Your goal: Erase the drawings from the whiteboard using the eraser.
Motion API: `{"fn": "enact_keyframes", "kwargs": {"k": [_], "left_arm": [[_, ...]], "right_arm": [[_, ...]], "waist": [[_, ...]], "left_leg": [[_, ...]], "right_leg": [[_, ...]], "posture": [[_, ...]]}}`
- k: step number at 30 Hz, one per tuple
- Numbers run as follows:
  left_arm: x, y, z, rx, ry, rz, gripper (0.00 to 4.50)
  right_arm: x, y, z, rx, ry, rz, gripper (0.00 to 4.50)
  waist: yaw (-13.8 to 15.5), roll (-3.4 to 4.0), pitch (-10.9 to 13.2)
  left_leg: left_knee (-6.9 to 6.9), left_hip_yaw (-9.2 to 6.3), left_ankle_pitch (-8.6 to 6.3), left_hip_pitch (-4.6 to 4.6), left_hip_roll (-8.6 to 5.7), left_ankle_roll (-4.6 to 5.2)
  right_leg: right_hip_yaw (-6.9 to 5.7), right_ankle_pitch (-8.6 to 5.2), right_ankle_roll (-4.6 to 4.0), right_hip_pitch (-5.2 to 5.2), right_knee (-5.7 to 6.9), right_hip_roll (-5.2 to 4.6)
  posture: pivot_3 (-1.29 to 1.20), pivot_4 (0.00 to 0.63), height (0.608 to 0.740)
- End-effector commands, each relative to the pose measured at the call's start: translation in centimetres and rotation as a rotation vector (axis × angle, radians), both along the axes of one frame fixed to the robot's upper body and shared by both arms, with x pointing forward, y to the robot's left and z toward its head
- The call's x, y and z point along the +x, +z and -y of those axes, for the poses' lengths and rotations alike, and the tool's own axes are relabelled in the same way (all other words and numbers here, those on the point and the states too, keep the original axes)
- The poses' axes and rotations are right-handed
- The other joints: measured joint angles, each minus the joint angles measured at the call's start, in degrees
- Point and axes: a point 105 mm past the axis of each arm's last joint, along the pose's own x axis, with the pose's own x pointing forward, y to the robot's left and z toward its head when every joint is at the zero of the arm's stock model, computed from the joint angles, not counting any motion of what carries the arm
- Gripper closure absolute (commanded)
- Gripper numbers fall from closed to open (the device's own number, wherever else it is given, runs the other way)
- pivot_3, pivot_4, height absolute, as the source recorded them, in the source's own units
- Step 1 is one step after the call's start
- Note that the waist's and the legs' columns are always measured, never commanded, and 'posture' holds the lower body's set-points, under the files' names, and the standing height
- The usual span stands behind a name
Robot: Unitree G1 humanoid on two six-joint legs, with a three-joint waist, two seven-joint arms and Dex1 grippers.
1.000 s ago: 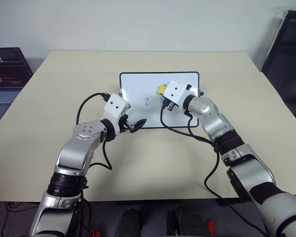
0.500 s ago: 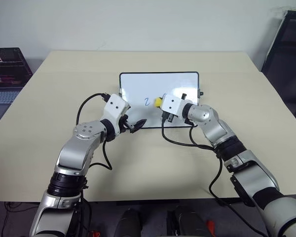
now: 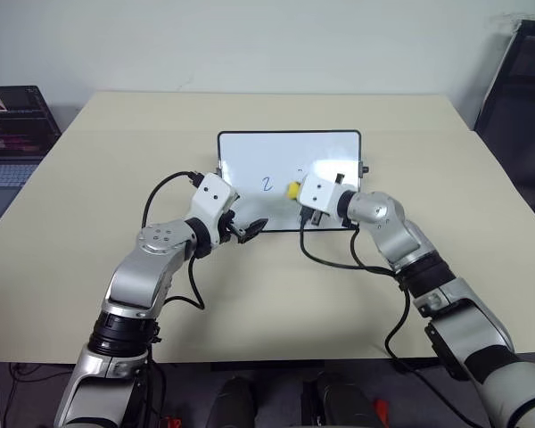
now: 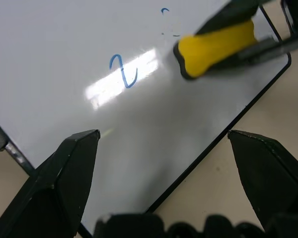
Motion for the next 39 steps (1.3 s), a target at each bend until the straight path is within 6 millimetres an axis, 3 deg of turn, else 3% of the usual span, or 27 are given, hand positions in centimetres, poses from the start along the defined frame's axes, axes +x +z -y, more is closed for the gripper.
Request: {"fn": "enact_keyframes", "kwargs": {"k": [1, 4, 6, 11, 16, 18, 24, 27, 32, 36, 39], "left_arm": [[-0.2, 1.0, 0.5, -0.012, -0.023, 0.038, 0.0], [-0.1, 0.9, 0.6, -0.014, -0.026, 0.034, 0.0], [-0.1, 0.8, 0.5, -0.015, -0.026, 0.032, 0.0], [-0.1, 0.5, 0.4, -0.018, -0.027, 0.029, 0.0], [-0.1, 0.4, 0.3, -0.019, -0.025, 0.027, 0.0], [-0.1, 0.3, 0.4, -0.019, -0.024, 0.027, 0.0], [-0.1, 0.3, 0.5, -0.021, -0.026, 0.026, 0.0], [-0.1, 0.4, 0.6, -0.021, -0.027, 0.027, 0.0], [-0.3, 0.5, 0.6, -0.023, -0.027, 0.029, 0.0], [-0.3, 0.5, 0.5, -0.023, -0.023, 0.027, 0.0], [-0.2, 0.4, 0.5, -0.023, -0.02, 0.026, 0.0]], "right_arm": [[1.4, 2.2, 1.3, -0.003, -0.092, 0.14, 3.52], [2.7, 5.1, 2.1, 0.065, -0.18, 0.282, 3.52], [2.9, 5.3, 2.1, 0.074, -0.185, 0.29, 3.52], [2.6, 3.1, 2.1, 0.027, -0.169, 0.182, 3.52], [0.7, 0.3, 1.2, -0.06, -0.048, 0.046, 3.52], [0.3, 0.1, 0.9, -0.07, -0.027, 0.038, 3.52], [2.4, 4.4, 1.1, 0.058, -0.147, 0.229, 3.52], [2.8, 5.3, 0.9, 0.117, -0.165, 0.237, 3.52], [2.7, 3.4, 0.9, 0.126, -0.174, 0.108, 3.52], [0.0, -0.1, -0.3, 0.026, -0.025, -0.078, 3.52], [-0.4, -0.1, -0.6, 0.024, -0.008, -0.07, 3.52]], "waist": [[0.0, 0.0, 0.0], [0.05, 0.0, 0.0], [0.09, 0.0, 0.0], [0.03, 0.0, 0.0], [0.01, 0.0, 0.0], [0.0, 0.0, 0.0], [-0.04, 0.0, 0.0], [0.02, 0.0, 0.0], [0.05, 0.0, 0.0], [0.04, 0.0, 0.0], [-0.04, 0.0, 0.0]], "left_leg": [[0.0, -0.01, 0.0, 0.01, 0.0, 0.0], [0.01, -0.02, 0.01, 0.0, -0.01, 0.0], [0.01, -0.02, 0.01, -0.01, -0.02, -0.01], [-0.05, 0.01, 0.0, -0.04, 0.0, 0.0], [-0.02, 0.0, 0.0, 0.01, 0.0, 0.0], [0.0, -0.01, 0.0, 0.02, 0.0, 0.0], [0.02, -0.03, 0.01, 0.08, 0.0, 0.0], [0.01, -0.05, 0.01, 0.06, -0.01, -0.01], [-0.04, -0.03, 0.0, -0.02, -0.01, 0.0], [-0.03, -0.04, 0.0, 0.02, 0.01, 0.0], [0.0, -0.06, 0.0, 0.03, -0.01, 0.0]], "right_leg": [[0.0, 0.0, 0.0, 0.0, 0.0, 0.0], [-0.01, 0.0, 0.0, 0.0, 0.03, 0.0], [-0.01, 0.0, 0.0, -0.01, 0.02, -0.01], [0.01, 0.0, 0.0, -0.02, -0.07, -0.01], [0.0, 0.0, 0.0, 0.03, -0.06, 0.0], [0.0, 0.0, 0.0, 0.04, -0.03, 0.0], [-0.01, 0.01, 0.0, 0.09, 0.02, 0.0], [-0.03, 0.01, 0.0, 0.07, 0.01, 0.0], [-0.01, 0.01, -0.01, 0.03, -0.1, -0.01], [-0.03, 0.01, -0.01, 0.06, -0.08, 0.0], [-0.04, 0.01, 0.0, 0.08, -0.06, 0.0]], "posture": [[0.0, 0.15, 0.74], [0.0, 0.15, 0.74], [0.0, 0.15, 0.74], [0.0, 0.15, 0.74], [0.0, 0.15, 0.74], [0.0, 0.15, 0.74], [0.0, 0.15, 0.74], [0.0, 0.15, 0.74], [0.0, 0.15, 0.74], [0.0, 0.15, 0.74], [0.0, 0.15, 0.74]]}}
